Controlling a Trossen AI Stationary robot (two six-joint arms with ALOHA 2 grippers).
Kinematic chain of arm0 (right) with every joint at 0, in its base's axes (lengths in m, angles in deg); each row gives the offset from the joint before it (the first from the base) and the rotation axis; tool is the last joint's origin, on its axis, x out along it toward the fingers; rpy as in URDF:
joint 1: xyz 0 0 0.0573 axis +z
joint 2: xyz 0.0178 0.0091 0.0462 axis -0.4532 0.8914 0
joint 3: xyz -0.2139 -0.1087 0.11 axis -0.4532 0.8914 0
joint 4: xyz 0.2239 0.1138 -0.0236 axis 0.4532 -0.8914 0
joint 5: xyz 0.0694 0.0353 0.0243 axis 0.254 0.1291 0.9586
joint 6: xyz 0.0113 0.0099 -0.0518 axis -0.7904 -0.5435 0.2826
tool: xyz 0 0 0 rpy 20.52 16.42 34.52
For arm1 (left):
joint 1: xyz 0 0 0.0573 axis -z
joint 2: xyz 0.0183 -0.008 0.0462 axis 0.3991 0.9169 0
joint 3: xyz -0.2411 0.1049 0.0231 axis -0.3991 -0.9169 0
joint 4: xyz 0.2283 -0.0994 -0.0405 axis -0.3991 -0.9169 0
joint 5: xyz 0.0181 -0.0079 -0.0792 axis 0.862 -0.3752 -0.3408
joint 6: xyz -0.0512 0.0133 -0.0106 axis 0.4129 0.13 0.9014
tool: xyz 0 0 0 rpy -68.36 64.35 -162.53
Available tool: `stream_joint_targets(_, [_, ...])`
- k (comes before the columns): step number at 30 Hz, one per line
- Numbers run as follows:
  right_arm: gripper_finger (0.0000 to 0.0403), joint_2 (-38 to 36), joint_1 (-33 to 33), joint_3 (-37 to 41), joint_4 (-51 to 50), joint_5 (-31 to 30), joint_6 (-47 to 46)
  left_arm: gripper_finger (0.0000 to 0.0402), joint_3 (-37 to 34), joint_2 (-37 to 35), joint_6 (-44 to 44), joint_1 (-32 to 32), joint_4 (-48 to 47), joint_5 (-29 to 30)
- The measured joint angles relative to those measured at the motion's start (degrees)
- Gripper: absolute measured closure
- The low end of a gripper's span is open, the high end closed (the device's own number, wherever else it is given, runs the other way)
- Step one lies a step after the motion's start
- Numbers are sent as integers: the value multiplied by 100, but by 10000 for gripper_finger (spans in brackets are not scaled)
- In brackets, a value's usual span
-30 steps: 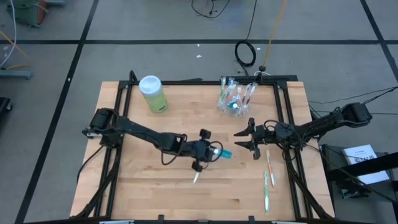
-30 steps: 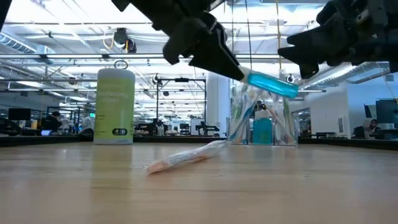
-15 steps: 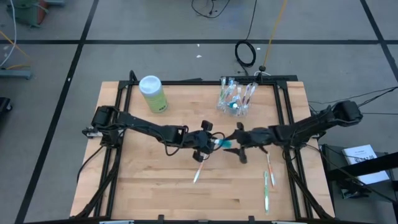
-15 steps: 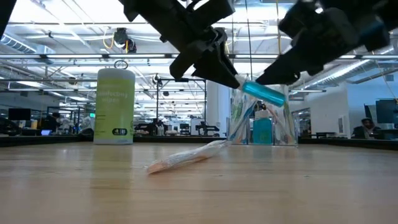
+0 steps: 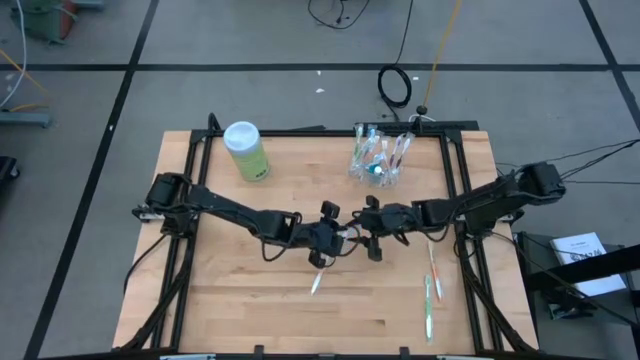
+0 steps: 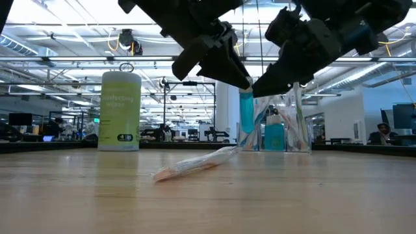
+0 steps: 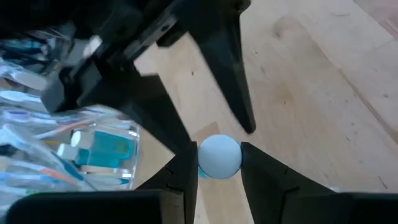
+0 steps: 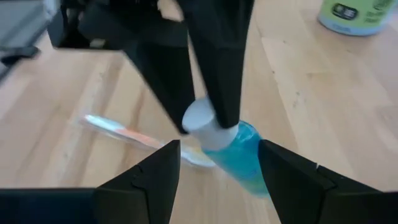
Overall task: Pick & Place toothbrushing station
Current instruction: Put the blue mouthwash into the transparent organizer
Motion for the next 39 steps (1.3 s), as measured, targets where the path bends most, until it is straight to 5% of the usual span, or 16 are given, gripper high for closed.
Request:
stream_joint_targets(4, [195, 100, -146, 4, 308, 449, 59, 300, 0, -2, 146, 86, 51, 263])
stream_joint_targets(14, [195, 596, -40, 17, 1045, 444, 837, 300, -2, 0, 696, 84, 36, 233])
stream_joint_targets(22, [195, 672, 298, 15, 1176, -934, 1404, 300, 10, -5, 731, 114, 158, 379])
stream_joint_targets(39, [130, 666, 521, 13, 1582, -976, 1049, 300, 11, -12, 821, 243, 446, 478])
